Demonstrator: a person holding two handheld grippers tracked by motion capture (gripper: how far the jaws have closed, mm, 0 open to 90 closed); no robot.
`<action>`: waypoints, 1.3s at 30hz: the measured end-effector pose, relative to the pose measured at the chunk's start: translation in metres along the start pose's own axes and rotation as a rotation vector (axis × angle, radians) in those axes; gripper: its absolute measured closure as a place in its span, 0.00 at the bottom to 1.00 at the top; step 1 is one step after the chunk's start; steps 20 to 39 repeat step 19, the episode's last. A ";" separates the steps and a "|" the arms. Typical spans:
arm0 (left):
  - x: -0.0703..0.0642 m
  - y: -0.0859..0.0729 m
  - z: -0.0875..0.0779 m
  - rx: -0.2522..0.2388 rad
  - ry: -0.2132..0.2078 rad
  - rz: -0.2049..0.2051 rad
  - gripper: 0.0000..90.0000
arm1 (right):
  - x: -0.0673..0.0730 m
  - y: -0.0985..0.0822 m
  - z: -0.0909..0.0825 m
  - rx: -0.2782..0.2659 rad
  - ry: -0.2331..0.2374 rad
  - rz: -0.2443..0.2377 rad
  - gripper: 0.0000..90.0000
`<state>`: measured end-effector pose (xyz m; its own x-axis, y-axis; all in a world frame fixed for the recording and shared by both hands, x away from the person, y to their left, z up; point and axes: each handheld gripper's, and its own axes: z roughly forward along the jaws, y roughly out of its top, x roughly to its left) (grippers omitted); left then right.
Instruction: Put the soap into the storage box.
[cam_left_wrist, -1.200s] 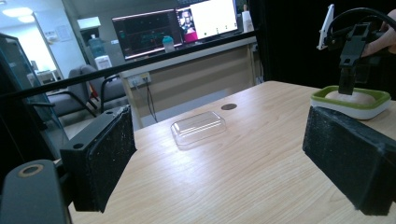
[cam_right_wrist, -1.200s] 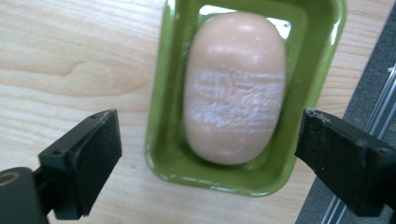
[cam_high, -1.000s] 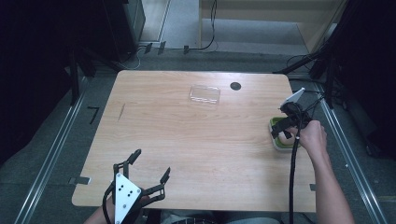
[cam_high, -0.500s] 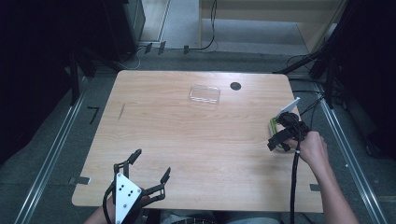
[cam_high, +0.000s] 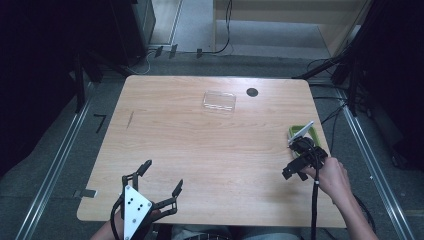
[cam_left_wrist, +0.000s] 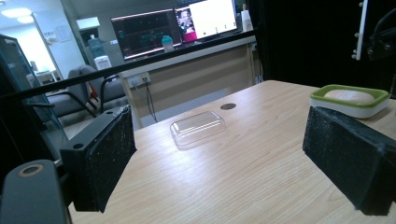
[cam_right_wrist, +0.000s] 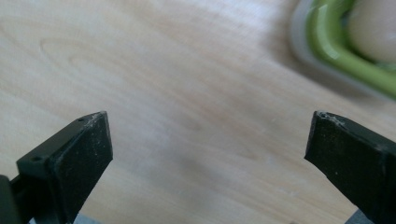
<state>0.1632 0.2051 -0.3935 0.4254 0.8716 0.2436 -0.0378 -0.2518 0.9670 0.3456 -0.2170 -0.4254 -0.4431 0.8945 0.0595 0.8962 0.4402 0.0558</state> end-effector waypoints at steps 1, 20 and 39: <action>0.000 0.000 0.000 0.001 0.001 -0.001 0.11 | 0.004 -0.003 0.002 0.008 0.004 -0.003 0.01; 0.000 0.000 -0.001 0.000 0.005 -0.001 0.11 | 0.034 -0.041 0.032 0.040 0.020 -0.111 0.00; 0.000 0.000 -0.001 0.000 0.005 -0.001 0.11 | 0.034 -0.041 0.032 0.040 0.020 -0.111 0.00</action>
